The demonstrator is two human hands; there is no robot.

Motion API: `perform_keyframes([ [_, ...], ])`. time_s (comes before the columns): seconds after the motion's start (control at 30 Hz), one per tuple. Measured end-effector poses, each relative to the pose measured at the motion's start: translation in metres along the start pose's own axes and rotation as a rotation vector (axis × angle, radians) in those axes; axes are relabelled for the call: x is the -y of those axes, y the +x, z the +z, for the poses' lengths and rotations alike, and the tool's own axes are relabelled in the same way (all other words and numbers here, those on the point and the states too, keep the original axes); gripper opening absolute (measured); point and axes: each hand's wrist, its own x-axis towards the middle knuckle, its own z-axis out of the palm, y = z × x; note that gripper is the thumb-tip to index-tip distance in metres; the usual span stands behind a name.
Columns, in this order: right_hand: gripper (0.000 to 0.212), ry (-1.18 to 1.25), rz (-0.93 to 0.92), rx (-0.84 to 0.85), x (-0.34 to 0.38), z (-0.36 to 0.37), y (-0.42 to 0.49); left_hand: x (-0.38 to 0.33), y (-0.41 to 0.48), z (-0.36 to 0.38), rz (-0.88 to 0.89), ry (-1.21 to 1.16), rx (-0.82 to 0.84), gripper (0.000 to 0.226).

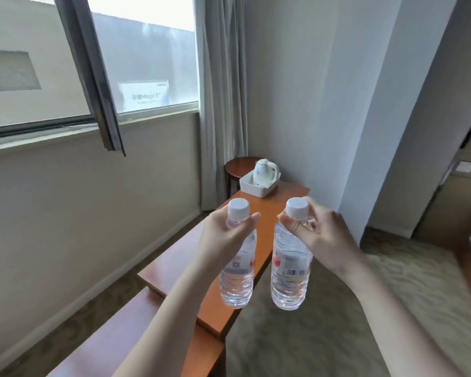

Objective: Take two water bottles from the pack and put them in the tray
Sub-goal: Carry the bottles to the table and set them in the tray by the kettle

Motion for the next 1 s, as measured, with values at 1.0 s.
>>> perform_keyframes([
  [1.0, 0.039, -0.109, 0.285, -0.279, -0.398, -0.24, 0.296, 0.083, 0.445, 0.416, 0.1, -0.07, 0.297, 0.028],
])
